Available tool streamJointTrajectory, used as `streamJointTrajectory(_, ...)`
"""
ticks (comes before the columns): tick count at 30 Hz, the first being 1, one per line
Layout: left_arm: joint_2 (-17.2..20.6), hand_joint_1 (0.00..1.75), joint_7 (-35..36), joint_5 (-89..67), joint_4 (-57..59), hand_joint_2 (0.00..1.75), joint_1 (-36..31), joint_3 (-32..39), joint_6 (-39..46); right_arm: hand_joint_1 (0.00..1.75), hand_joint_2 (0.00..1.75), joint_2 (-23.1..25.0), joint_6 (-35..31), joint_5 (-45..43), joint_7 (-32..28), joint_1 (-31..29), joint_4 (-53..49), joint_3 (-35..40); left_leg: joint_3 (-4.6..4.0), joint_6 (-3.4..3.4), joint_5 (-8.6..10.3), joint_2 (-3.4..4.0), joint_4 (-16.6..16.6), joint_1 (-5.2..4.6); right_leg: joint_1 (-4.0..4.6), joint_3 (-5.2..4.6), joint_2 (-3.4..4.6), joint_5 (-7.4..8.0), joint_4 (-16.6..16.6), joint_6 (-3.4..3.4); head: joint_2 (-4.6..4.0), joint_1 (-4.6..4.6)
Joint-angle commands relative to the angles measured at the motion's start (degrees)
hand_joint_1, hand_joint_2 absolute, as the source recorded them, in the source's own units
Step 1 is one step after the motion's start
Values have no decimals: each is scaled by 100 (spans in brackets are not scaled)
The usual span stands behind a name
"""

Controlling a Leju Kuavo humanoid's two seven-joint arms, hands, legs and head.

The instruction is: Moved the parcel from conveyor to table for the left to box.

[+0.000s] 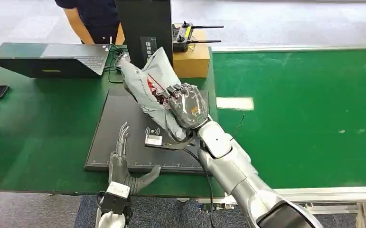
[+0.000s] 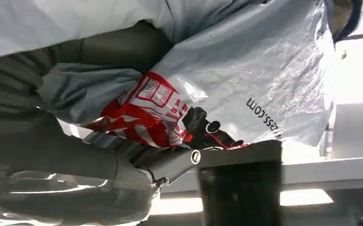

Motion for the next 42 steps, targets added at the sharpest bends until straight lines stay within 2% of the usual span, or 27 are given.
streamJointTrajectory(1, 117, 0, 15, -69, 241, 175, -78, -3, -10, 131, 175, 28, -55, -157, -609, -283, 1011, 556, 12, -4, 0, 8, -5, 4, 6, 9, 4, 2, -5, -13, 0, -2)
streamJointTrajectory(2, 125, 0, 15, -76, 249, 175, -71, -9, 22, 124, 175, -43, -55, 224, -380, -336, 1250, 755, 28, -9, 5, 14, -19, 9, 13, 25, 4, 9, -20, -31, 0, -2)
streamJointTrajectory(3, 125, 0, 15, -76, 249, 175, -71, -9, 22, 124, 175, -43, -55, 224, -380, -336, 1250, 755, 13, -4, 1, 1, -7, 3, 5, 13, -4, 1, -7, -13, 0, 0)
streamJointTrajectory(4, 135, 0, 15, -55, 247, 175, -70, -11, 51, 9, 175, -8, -55, 257, -327, -394, 1610, 828, 18, -5, 3, 2, -12, 5, 8, 18, -4, 3, -13, -18, 0, -2)
streamJointTrajectory(5, 159, 0, 15, -20, 244, 175, -69, -19, 122, 0, 175, 152, 153, 253, -128, -686, 2411, 1026, 12, -4, 0, 2, -5, 3, 5, 12, -2, 1, -6, -13, 0, 0)
streamJointTrajectory(7, 181, 0, 15, -10, 215, 175, -51, -20, 124, 0, 175, 183, 158, 288, -14, -745, 2543, 1095, 19, -5, -1, 17, -8, 2, 5, 13, 12, 3, -6, -16, 0, 0)
streamJointTrajectory(9, 159, 0, 15, -42, 209, 175, -48, 25, 114, 0, 175, 189, 445, 327, 212, -821, 2746, 1229, 18, -5, 2, 9, -10, 2, 5, 14, 4, 4, -8, -18, 0, -2)
streamJointTrajectory(13, 135, 0, 15, -85, 196, 175, -77, 47, 58, 0, 175, 126, 400, 154, 179, -770, 2722, 1187, 8, -3, 1, 2, -4, 3, 5, 8, -3, 2, -4, -12, 0, 0)
streamJointTrajectory(14, 109, 0, 15, -121, 202, 175, -93, 76, 12, 0, 175, 113, 339, 25, 196, -742, 2686, 1148, 25, -9, 7, 7, -19, 9, 13, 25, -4, 10, -21, -31, 0, -2)
streamJointTrajectory(17, 80, 0, 15, -158, 212, 175, -112, 98, -38, 0, 175, 86, 269, -112, 213, -713, 2616, 1111, 9, -3, 2, -1, -3, 4, 6, 9, -7, 2, -6, -14, 0, -2)
streamJointTrajectory(21, 23, 0, 15, -197, 345, 175, -226, 123, -134, 0, 175, 109, 3, -1242, -455, -516, 2238, 557, 14, -6, 6, -6, -8, 7, 10, 17, -14, 4, -13, -23, 0, 0)
streamJointTrajectory(22, 12, 0, 18, -195, 343, 175, -238, 122, -135, 0, 175, 103, 6, -1247, -458, -524, 2237, 554, 6, -4, 5, -10, -3, 3, 6, 9, -16, 2, -7, -16, 0, -2)
streamJointTrajectory(24, -31, 0, 15, -229, 515, 175, -356, 129, -187, 0, 175, 98, -55, -2377, -1172, -229, 1569, -37, 5, -3, 5, -10, -2, 3, 5, 7, -15, 2, -6, -15, 0, -2)
streamJointTrajectory(25, -42, 0, 15, -224, 564, 175, -385, 119, -179, 0, 175, 101, -55, -2618, -1302, -198, 1540, -126, 7, -5, 6, -13, -4, 6, 9, 11, -20, 2, -9, -19, 0, 0)
streamJointTrajectory(27, -48, 0, 15, -150, 723, 175, -491, 59, -130, 0, 175, 177, 170, -4145, -2199, -8, 1376, -505, 19, -8, 10, -12, -14, 9, 13, 23, -22, 7, -21, -30, 0, 0)
streamJointTrajectory(28, -45, 0, 15, -128, 753, 175, -509, 31, -104, 0, 175, 158, 146, -4206, -2219, 3, 1382, -457, 14, -7, 8, -13, -9, 7, 10, 18, -21, 4, -15, -23, 0, -2)
streamJointTrajectory(29, -11, 0, 15, -32, 817, 175, -557, -79, -37, 0, 175, 165, 343, -5043, -2578, 207, 1118, -627, 8, -4, 4, -11, -3, 3, 6, 10, -17, 1, -8, -14, 0, -2)
streamJointTrajectory(31, 9, 0, 15, 12, 836, 175, -567, -134, -2, 0, 175, 145, 403, -5375, -2647, 300, 1008, -666, 10, -4, 5, -17, -5, 4, 7, 15, -22, 0, -10, -14, 0, 0)
streamJointTrajectory(33, 65, 0, 15, 97, 885, 175, -565, -287, 103, 0, 175, -24, 999, -6549, -2647, 694, 417, -734, 13, -4, 3, -12, -5, 5, 8, 17, -18, 0, -12, -15, 0, 0)
streamJointTrajectory(36, 99, 0, 15, 193, 965, 175, -633, -384, 92, 0, 175, -203, 1286, -7125, -2647, 988, -79, -763, 14, -5, 6, -21, -8, 6, 9, 20, -28, 0, -16, -20, 0, 0)
streamJointTrajectory(37, 99, 0, 15, 193, 965, 175, -633, -384, 92, 0, 175, -203, 1286, -7125, -2647, 988, -79, -763, 20, -6, 9, -33, -15, 10, 14, 32, -42, 0, -25, -26, 0, -2)
streamJointTrajectory(42, 146, 0, 15, 365, 1269, 175, -890, -608, 109, 0, 175, -465, 1214, -7399, -2647, 1842, -1177, -578, 18, -6, 8, -30, -15, 10, 14, 29, -40, 1, -27, -27, 0, 0)
